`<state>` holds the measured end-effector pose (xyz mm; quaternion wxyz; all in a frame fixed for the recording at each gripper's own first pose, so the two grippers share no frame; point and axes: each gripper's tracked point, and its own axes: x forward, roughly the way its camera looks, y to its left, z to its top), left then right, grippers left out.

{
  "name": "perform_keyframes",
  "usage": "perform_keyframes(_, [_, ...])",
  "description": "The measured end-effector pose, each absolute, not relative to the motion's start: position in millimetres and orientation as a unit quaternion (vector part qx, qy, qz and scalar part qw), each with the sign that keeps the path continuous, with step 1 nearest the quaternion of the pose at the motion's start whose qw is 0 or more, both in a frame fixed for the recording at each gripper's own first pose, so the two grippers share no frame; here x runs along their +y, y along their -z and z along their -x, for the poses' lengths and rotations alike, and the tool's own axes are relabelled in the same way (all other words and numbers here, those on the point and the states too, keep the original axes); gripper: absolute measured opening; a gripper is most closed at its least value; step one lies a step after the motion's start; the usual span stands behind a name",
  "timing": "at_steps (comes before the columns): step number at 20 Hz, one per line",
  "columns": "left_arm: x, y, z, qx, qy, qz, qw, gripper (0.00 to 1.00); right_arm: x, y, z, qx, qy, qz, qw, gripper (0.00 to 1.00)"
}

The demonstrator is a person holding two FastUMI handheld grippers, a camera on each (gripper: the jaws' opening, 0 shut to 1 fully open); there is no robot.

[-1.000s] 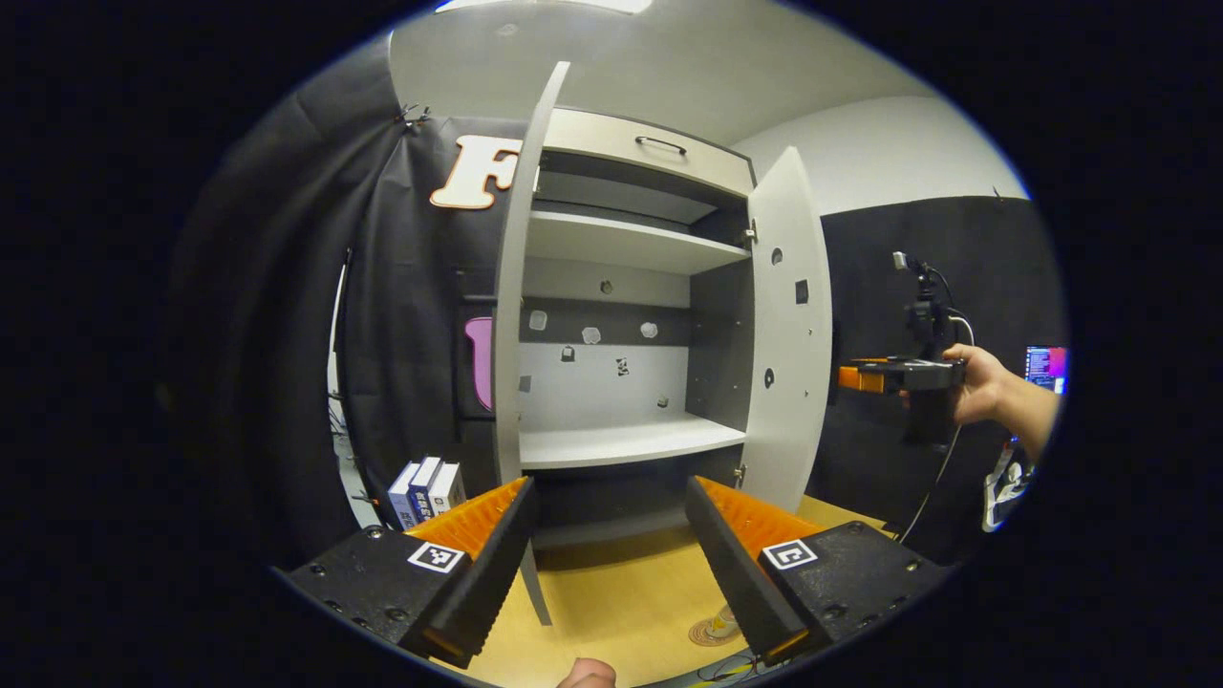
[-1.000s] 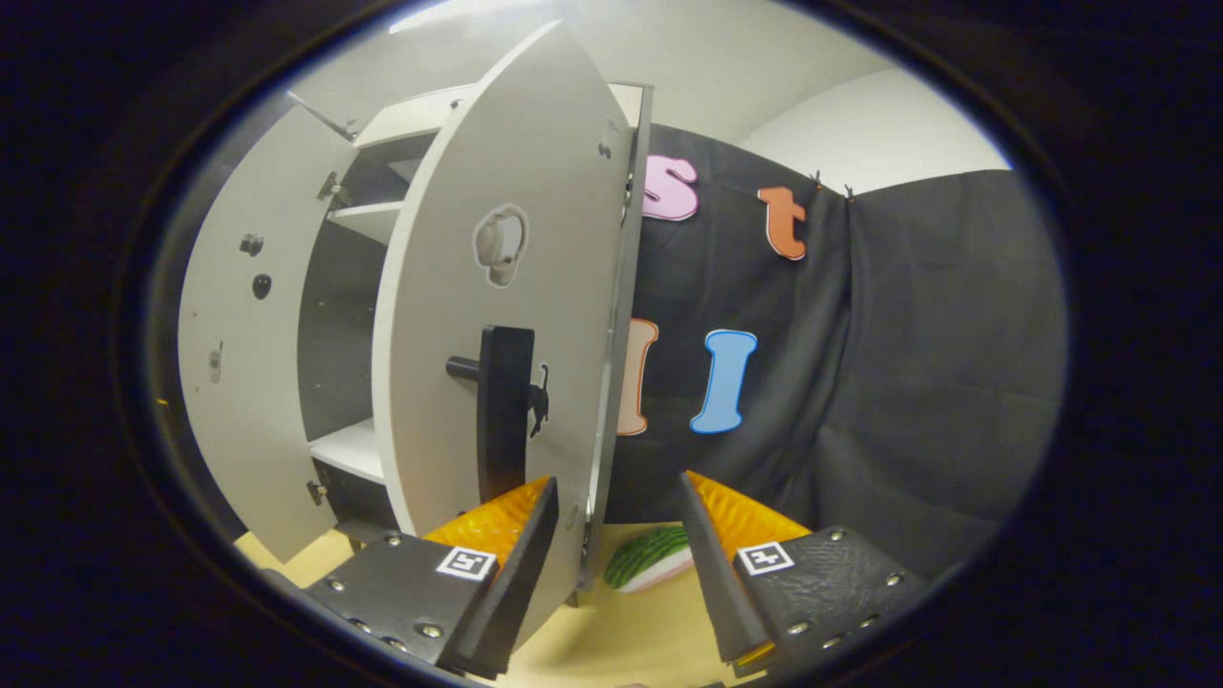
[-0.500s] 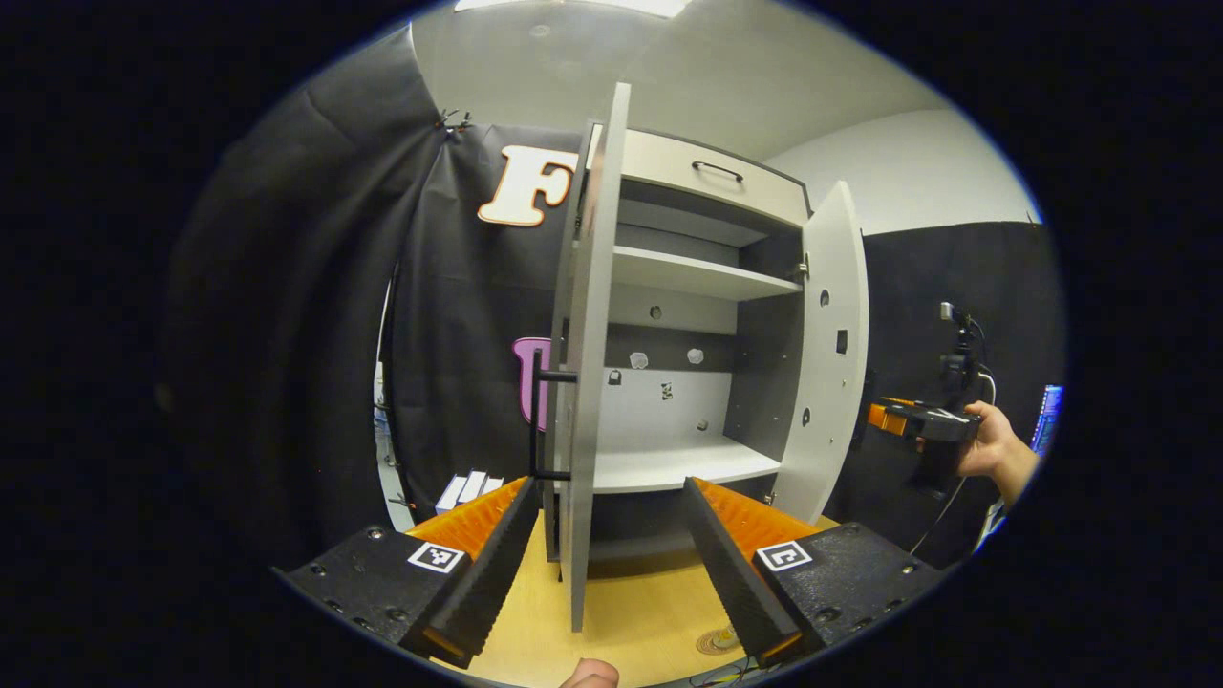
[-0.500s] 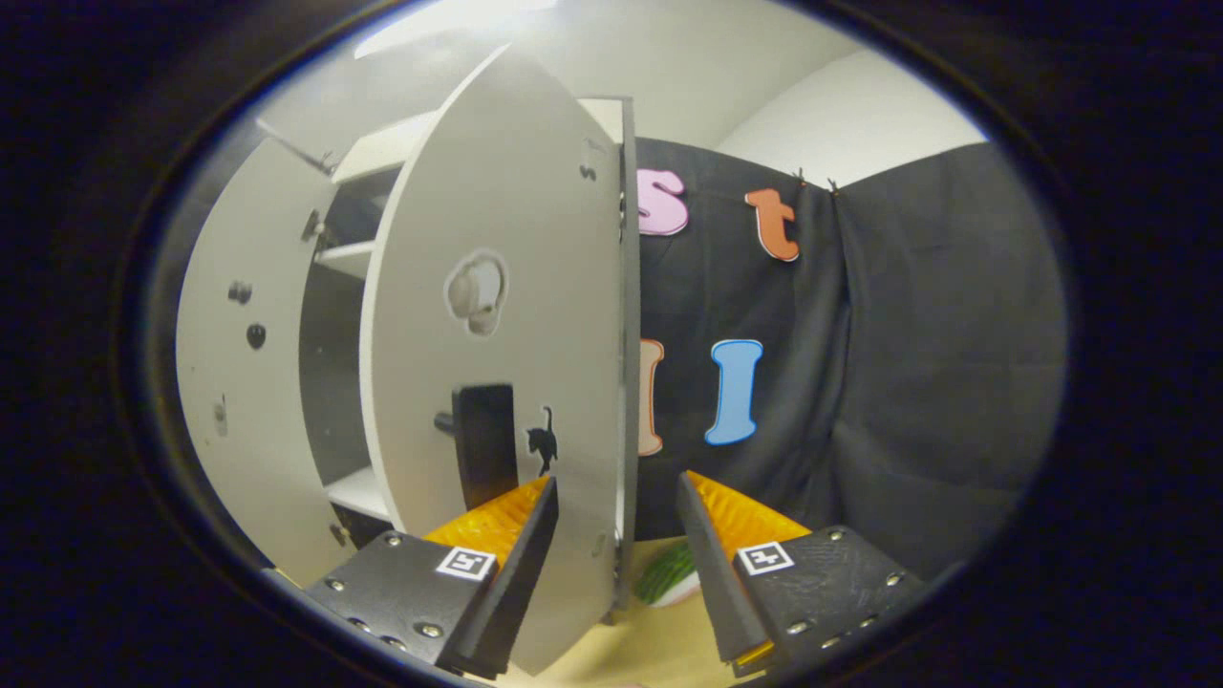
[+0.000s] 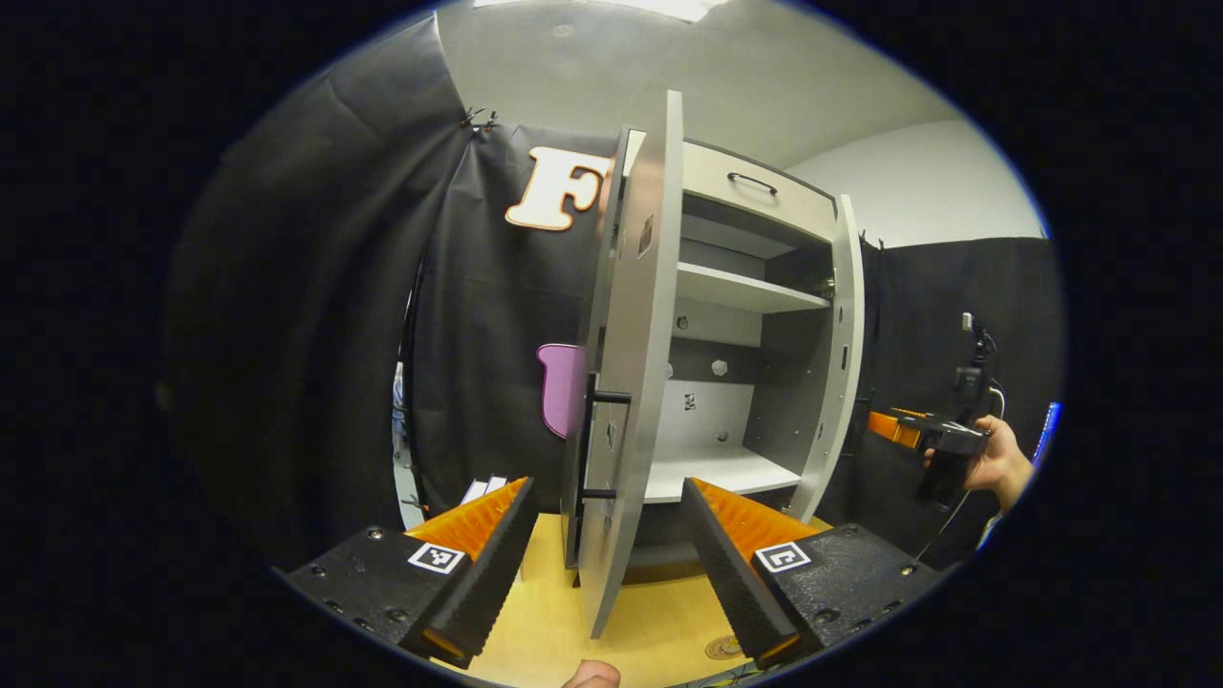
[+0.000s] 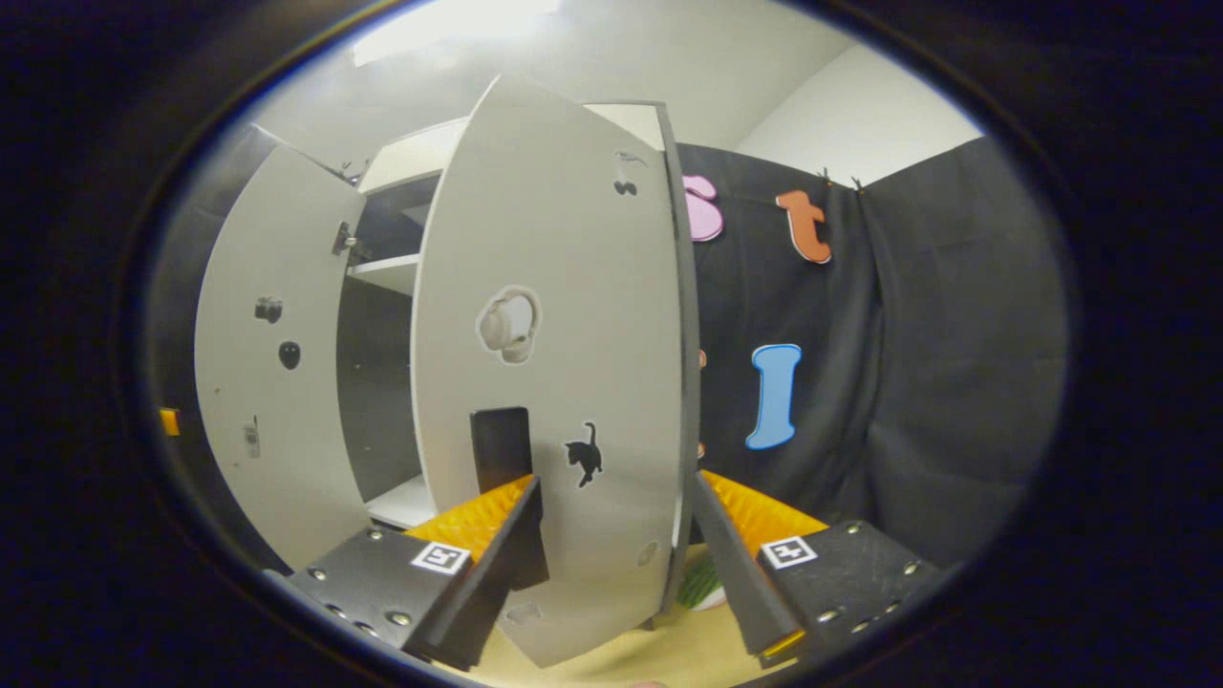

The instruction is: Grasp the bottle in the cabinet with the left hand and place it on the coaster, then close the right door with the right hand and the left door with the left hand.

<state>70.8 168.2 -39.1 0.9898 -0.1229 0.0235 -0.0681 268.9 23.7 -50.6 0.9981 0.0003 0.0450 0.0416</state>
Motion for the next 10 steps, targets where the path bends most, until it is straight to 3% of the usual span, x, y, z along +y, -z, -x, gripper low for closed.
perform_keyframes(2, [177, 39, -73, 0.025, 0.062, 0.123, 0.990, 0.95, 23, 53, -261, 0.048, -0.038, 0.015, 0.998, 1.00])
perform_keyframes(10, [244, 57, -95, 0.040, 0.003, 0.116, 0.992, 0.95, 9, 44, -207, 0.042, -0.055, 0.003, 0.998, 1.00])
